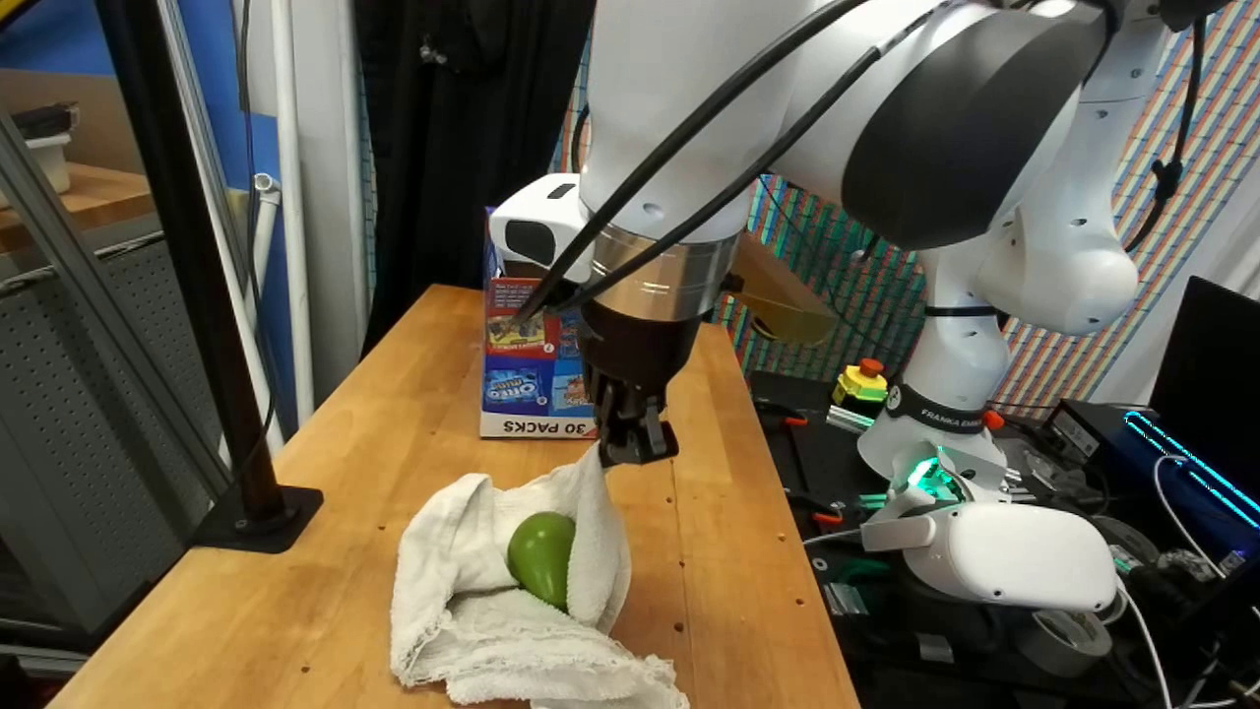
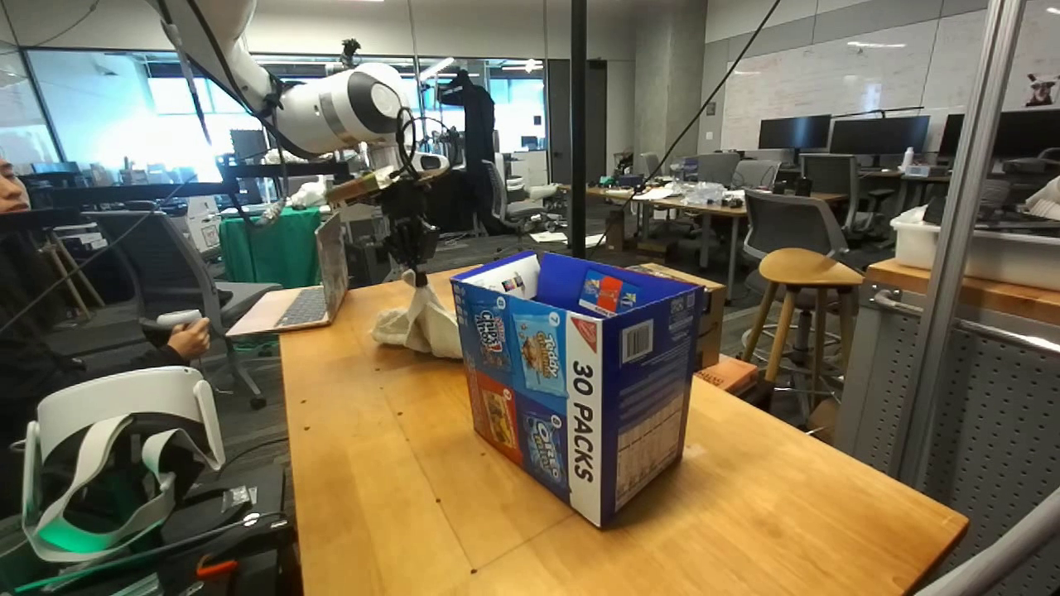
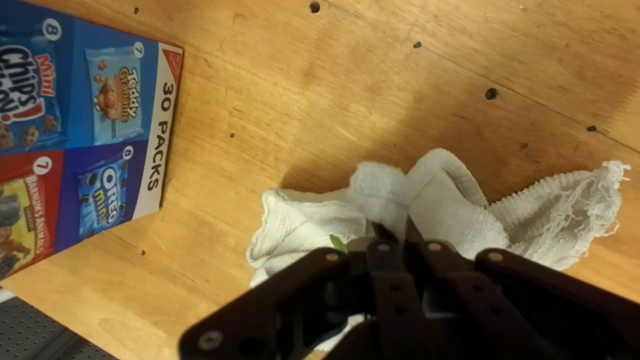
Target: Pick up the avocado and wrap it on the cloth, then pick up the cloth and put it in the box
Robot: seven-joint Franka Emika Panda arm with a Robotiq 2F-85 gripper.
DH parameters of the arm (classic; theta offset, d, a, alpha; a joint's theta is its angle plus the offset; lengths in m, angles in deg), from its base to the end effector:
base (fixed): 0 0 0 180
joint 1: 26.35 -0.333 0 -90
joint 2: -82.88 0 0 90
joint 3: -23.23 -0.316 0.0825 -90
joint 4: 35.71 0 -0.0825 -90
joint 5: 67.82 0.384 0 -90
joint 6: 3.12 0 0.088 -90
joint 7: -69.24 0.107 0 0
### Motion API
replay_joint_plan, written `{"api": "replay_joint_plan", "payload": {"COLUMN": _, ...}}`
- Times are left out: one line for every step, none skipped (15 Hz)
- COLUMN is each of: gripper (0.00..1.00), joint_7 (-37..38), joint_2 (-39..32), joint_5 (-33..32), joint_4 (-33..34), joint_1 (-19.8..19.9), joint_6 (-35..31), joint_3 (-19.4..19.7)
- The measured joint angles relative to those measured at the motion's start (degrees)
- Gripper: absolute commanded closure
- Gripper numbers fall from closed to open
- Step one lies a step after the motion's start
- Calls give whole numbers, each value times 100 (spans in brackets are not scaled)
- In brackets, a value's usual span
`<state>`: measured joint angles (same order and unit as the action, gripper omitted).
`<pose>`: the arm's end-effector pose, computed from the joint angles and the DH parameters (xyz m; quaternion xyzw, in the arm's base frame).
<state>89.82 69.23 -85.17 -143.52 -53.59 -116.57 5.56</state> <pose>0.4430 0.4032 0.3798 0.9546 0.2743 0.0015 0.1162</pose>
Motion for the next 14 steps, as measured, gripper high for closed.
{"api": "replay_joint_plan", "payload": {"gripper": 94, "joint_7": -4, "joint_2": -75, "joint_5": 0, "joint_4": 47, "joint_1": -13, "joint_6": -84, "joint_3": -13}}
{"api": "replay_joint_plan", "payload": {"gripper": 95, "joint_7": -9, "joint_2": -170, "joint_5": 0, "joint_4": 96, "joint_1": -26, "joint_6": -199, "joint_3": -19}}
{"api": "replay_joint_plan", "payload": {"gripper": 94, "joint_7": -11, "joint_2": -279, "joint_5": 0, "joint_4": 149, "joint_1": -36, "joint_6": -340, "joint_3": -20}}
{"api": "replay_joint_plan", "payload": {"gripper": 95, "joint_7": -14, "joint_2": -396, "joint_5": 0, "joint_4": 212, "joint_1": -38, "joint_6": -479, "joint_3": -20}}
{"api": "replay_joint_plan", "payload": {"gripper": 94, "joint_7": -24, "joint_2": -526, "joint_5": 1, "joint_4": 290, "joint_1": -38, "joint_6": -613, "joint_3": -18}}
{"api": "replay_joint_plan", "payload": {"gripper": 94, "joint_7": -43, "joint_2": -651, "joint_5": 2, "joint_4": 374, "joint_1": -38, "joint_6": -722, "joint_3": -13}}
{"api": "replay_joint_plan", "payload": {"gripper": 94, "joint_7": -75, "joint_2": -773, "joint_5": 7, "joint_4": 467, "joint_1": -38, "joint_6": -801, "joint_3": -4}}
{"api": "replay_joint_plan", "payload": {"gripper": 95, "joint_7": -118, "joint_2": -891, "joint_5": 18, "joint_4": 565, "joint_1": -38, "joint_6": -864, "joint_3": 7}}
{"api": "replay_joint_plan", "payload": {"gripper": 95, "joint_7": -170, "joint_2": -1005, "joint_5": 40, "joint_4": 665, "joint_1": -38, "joint_6": -915, "joint_3": 22}}
{"api": "replay_joint_plan", "payload": {"gripper": 94, "joint_7": -229, "joint_2": -1114, "joint_5": 69, "joint_4": 765, "joint_1": -37, "joint_6": -957, "joint_3": 42}}
{"api": "replay_joint_plan", "payload": {"gripper": 94, "joint_7": -295, "joint_2": -1219, "joint_5": 98, "joint_4": 863, "joint_1": -36, "joint_6": -976, "joint_3": 64}}
{"api": "replay_joint_plan", "payload": {"gripper": 94, "joint_7": -358, "joint_2": -1309, "joint_5": 125, "joint_4": 950, "joint_1": -34, "joint_6": -987, "joint_3": 87}}
{"api": "replay_joint_plan", "payload": {"gripper": 95, "joint_7": -418, "joint_2": -1398, "joint_5": 163, "joint_4": 1028, "joint_1": -31, "joint_6": -996, "joint_3": 114}}
{"api": "replay_joint_plan", "payload": {"gripper": 95, "joint_7": -485, "joint_2": -1478, "joint_5": 222, "joint_4": 1094, "joint_1": -25, "joint_6": -1007, "joint_3": 141}}
